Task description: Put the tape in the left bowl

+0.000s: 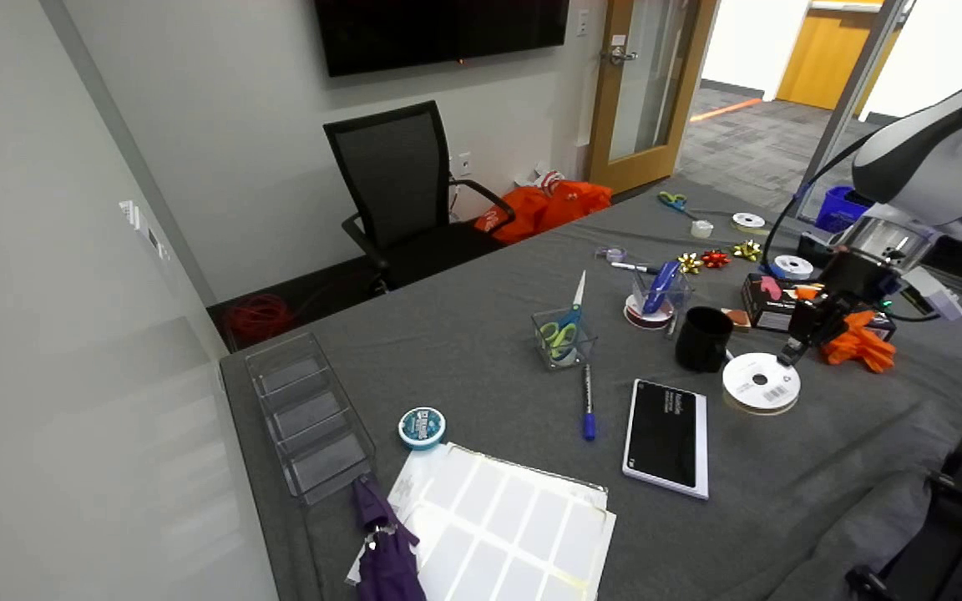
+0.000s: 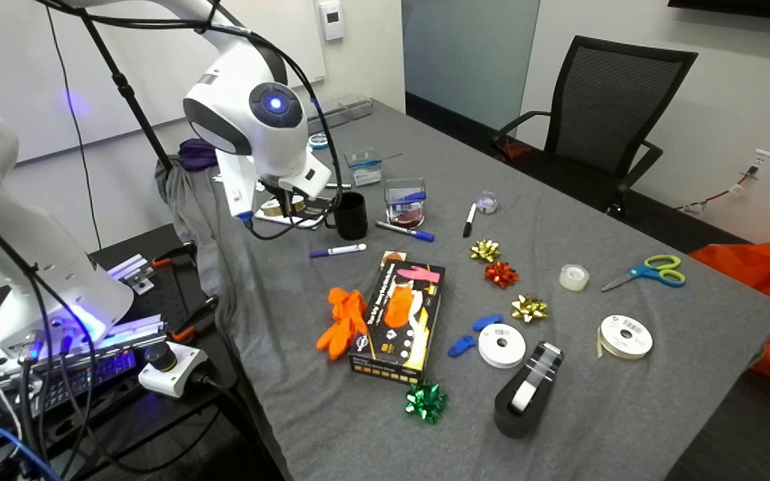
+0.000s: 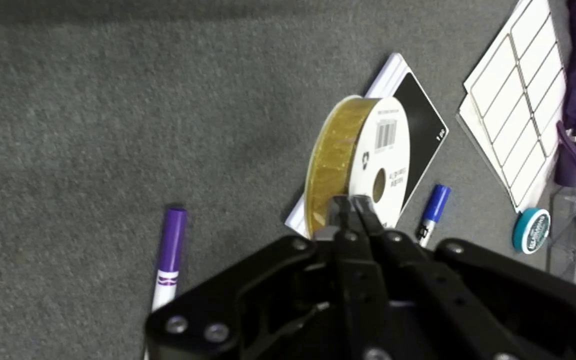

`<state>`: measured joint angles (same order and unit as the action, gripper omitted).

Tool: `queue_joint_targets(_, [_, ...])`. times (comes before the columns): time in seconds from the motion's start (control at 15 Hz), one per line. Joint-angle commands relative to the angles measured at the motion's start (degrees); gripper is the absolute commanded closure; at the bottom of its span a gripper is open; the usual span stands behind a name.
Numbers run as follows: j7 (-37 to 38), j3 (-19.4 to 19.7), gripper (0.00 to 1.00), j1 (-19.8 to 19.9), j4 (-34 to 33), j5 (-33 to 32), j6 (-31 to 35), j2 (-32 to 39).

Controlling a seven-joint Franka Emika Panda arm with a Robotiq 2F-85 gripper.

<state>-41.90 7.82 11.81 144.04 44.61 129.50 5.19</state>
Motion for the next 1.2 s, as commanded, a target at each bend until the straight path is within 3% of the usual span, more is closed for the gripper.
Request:
queue_joint_targets(0.0, [5.36, -0.89, 1.0, -2.16, 2.76, 0.3, 0.18, -7.17])
queue_joint_targets(0.47, [17.38, -3.05, 1.0, -7.47, 0.65, 5.77, 4.14, -12.34])
queue_joint_targets(1.13, [31.8, -7.65, 1.0, -12.82, -12.98, 18.2, 18.25, -2.85])
